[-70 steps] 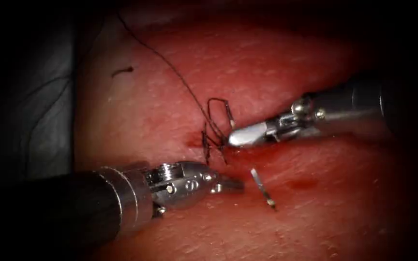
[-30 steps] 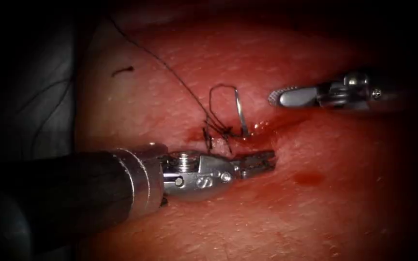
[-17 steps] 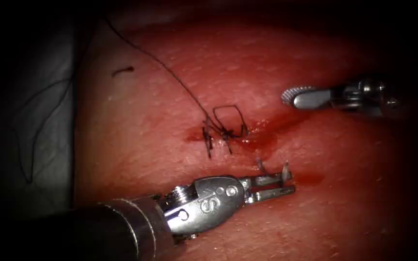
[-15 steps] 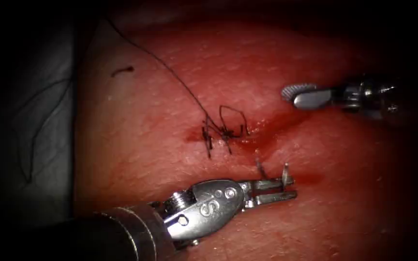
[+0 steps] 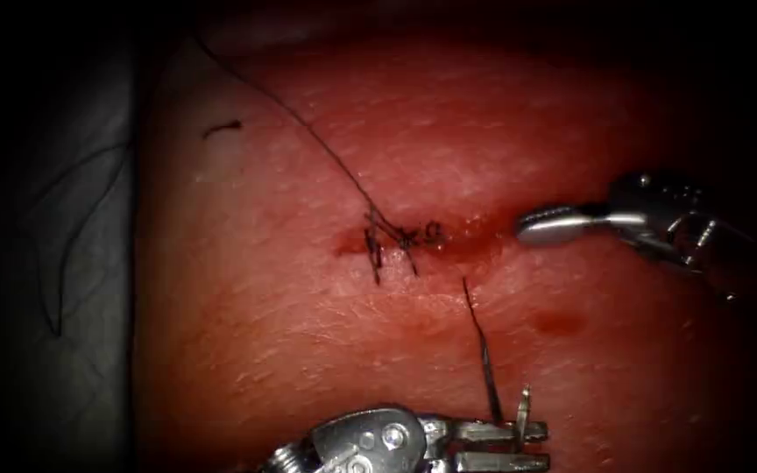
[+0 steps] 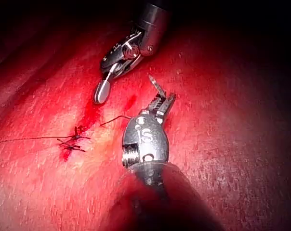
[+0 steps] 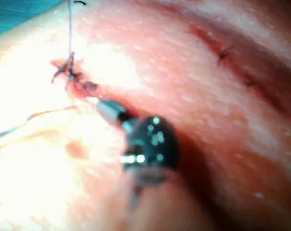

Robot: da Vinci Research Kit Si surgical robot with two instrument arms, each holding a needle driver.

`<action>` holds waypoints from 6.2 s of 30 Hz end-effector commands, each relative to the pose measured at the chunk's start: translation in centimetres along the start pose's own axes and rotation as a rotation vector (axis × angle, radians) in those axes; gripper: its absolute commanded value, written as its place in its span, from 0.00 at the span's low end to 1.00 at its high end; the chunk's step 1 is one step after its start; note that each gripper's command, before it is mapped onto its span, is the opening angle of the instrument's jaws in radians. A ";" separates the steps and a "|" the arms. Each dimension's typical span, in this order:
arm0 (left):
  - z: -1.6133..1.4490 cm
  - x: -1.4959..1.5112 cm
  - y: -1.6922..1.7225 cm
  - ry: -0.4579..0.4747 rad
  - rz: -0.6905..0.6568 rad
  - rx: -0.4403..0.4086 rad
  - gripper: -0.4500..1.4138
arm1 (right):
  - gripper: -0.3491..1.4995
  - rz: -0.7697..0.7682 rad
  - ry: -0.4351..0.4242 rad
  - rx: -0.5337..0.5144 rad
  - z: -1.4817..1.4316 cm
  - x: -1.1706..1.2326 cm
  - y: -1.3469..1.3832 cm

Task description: Wound Closure

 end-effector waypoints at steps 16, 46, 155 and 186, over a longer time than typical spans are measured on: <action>-0.52 0.60 0.18 -0.188 0.511 0.227 0.00 | 0.75 -0.304 0.003 -0.056 0.53 0.02 -0.54; -1.30 -0.08 -0.40 -0.257 0.511 0.366 0.00 | 0.00 -0.331 -0.095 -0.178 0.96 0.28 -1.32; -2.33 -0.65 -0.85 -0.257 0.449 0.594 0.00 | 0.86 -0.698 -0.129 -0.322 0.57 -0.21 -0.75; -2.22 -0.77 -0.84 -0.245 0.455 0.592 0.00 | 0.00 -0.778 -0.094 -0.060 0.68 0.18 -2.66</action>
